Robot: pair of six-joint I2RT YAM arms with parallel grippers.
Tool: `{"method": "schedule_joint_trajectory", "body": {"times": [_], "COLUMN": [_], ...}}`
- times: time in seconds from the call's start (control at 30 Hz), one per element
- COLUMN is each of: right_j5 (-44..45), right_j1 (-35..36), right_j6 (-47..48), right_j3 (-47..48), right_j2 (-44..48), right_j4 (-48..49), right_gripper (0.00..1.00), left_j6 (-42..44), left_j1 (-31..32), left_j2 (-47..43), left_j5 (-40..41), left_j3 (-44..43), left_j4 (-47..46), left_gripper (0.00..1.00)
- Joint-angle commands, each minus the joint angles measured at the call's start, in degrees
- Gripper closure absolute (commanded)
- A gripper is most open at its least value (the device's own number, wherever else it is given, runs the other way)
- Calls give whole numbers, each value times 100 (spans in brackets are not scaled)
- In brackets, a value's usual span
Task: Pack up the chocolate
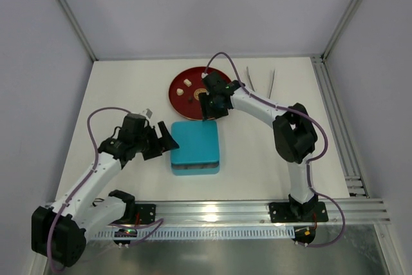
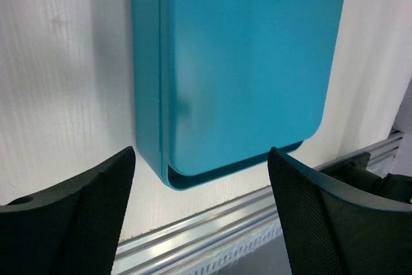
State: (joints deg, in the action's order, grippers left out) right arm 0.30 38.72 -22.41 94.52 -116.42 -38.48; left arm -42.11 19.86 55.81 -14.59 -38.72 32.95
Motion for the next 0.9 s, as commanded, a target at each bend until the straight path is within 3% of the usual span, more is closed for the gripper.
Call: {"method": "schedule_joint_trajectory", "body": {"times": [0.0, 0.27, 0.5, 0.87], "right_j5": [41, 41, -170, -214], "right_j1": [-5, -13, -14, -14], "right_j6": [176, 273, 264, 308], "right_j3": [251, 427, 427, 462], "right_j2": [-91, -223, -258, -258], "right_j4": [-98, -134, -55, 7], "right_gripper": [41, 41, 41, 41], "left_j6": [-253, -1255, -2160, -2609], "left_j1": [62, 308, 607, 712], "left_j2": [-430, -1002, -1274, -1310], "left_j5": [-368, -563, -115, -281], "left_j3": [250, 883, 1042, 1358], "left_j4": [-8, 19, -96, 115], "left_gripper": [20, 33, 40, 57]}}
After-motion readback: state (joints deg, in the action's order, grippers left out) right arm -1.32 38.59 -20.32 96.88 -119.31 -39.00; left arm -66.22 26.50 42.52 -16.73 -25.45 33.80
